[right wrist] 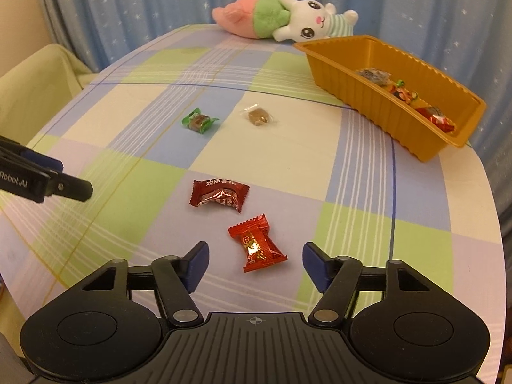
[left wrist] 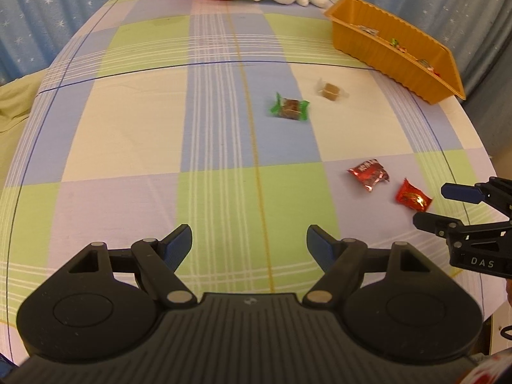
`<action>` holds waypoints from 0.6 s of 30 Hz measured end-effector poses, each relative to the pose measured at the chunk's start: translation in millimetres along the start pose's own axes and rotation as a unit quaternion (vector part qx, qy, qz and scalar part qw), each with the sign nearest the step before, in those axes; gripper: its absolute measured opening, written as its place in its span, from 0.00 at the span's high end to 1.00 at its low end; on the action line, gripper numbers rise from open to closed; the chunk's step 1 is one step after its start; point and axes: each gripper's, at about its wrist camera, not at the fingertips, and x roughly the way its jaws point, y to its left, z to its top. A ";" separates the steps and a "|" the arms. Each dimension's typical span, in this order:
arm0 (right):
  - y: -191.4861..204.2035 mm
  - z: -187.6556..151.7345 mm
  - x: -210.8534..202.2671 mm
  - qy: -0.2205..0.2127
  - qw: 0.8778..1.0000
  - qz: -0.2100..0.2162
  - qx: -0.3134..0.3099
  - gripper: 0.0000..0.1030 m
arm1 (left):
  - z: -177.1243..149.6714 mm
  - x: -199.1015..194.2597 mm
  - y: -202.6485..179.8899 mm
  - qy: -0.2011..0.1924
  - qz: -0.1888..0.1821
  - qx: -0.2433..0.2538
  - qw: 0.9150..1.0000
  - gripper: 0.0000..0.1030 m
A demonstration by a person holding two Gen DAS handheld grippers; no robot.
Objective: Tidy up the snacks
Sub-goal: 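Grasp a red wrapped candy with the right gripper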
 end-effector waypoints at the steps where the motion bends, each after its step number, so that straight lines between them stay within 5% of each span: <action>1: -0.4 0.7 1.6 0.002 1.000 0.001 -0.003 0.41 | 0.0 0.5 1.0 0.000 0.002 -0.002 1.000 0.26; 18: -4.3 8.1 19.1 0.017 1.000 0.015 -0.019 0.62 | 1.3 4.8 5.0 0.001 0.014 -0.017 1.000 0.26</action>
